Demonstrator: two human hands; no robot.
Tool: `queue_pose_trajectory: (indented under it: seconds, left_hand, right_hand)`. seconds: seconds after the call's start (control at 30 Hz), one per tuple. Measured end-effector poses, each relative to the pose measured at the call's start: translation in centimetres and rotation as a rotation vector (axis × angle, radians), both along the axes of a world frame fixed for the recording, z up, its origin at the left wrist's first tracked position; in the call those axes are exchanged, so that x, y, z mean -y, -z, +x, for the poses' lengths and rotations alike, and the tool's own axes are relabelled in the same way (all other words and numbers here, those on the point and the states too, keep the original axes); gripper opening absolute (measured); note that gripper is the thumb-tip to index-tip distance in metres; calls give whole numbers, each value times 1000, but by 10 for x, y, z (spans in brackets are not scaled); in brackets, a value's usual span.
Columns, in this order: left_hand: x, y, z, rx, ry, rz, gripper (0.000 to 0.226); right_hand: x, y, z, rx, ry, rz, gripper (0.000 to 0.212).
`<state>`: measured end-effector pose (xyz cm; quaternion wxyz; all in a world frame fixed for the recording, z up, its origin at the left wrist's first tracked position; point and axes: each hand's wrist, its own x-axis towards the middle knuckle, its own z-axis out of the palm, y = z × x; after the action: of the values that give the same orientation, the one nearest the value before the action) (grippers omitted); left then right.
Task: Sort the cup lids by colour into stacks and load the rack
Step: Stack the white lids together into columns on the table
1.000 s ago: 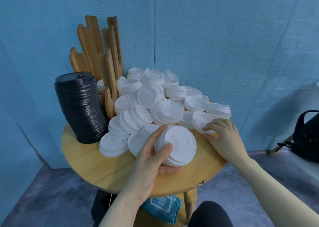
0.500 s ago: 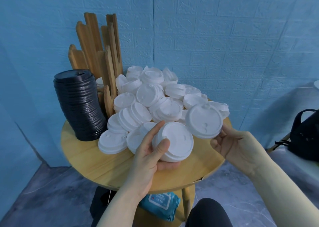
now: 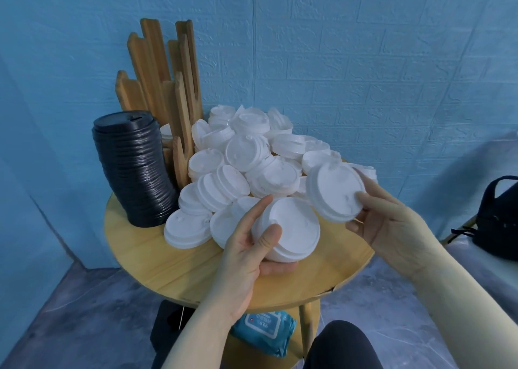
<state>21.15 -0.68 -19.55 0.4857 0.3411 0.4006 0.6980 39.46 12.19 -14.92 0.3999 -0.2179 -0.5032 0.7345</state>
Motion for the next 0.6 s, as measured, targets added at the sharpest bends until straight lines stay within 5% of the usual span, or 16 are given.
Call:
queue_pose_trajectory:
  seconds: [0.13,0.47,0.6]
  left_hand:
    - [0,1,-1,0,24,3,72]
    - [2,-1,-1,-5,16,12,63]
    - [2,-2,1,-11,15,7,53]
  right_hand:
    - [9,2,-4,202,-7,120,45]
    - [32,4,-25,430,254,481,28]
    - [41,10,-23,607,144,695,79]
